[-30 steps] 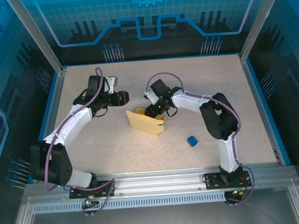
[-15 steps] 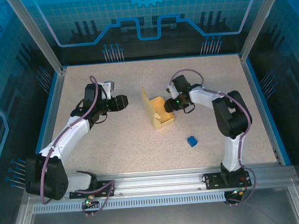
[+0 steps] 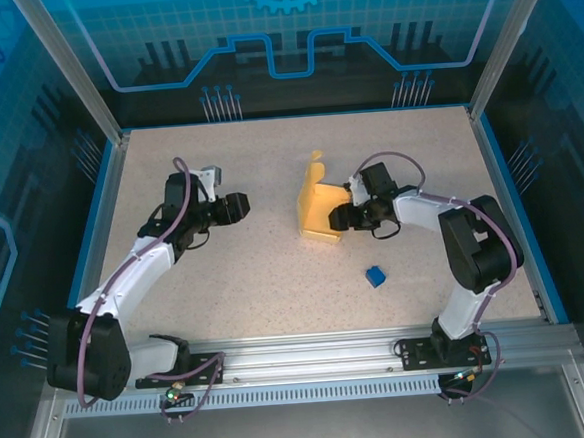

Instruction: Fold the paper box

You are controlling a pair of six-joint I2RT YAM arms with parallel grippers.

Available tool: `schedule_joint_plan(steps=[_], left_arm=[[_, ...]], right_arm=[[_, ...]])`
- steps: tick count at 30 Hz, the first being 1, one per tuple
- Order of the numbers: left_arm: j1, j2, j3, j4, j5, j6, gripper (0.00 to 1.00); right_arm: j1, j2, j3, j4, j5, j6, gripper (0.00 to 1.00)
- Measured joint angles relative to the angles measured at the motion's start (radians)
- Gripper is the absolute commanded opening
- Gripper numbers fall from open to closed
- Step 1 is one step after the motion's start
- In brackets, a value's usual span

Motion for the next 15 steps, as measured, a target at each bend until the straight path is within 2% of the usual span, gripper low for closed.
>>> schedule_joint_plan(steps=[9,15], left_arm=[[0.0,-0.059,-0.067,0.058,-0.011,-0.031,0.69],[-0.002,-0.091,-0.166,0.18,0.046,-0.142,0.7]], right_arm=[[0.127,-0.003,-0.007,0.097,-0.062,0.058,0.63],[0.141,-0.122,-0.025,0.017,0.05,0.042,0.66]])
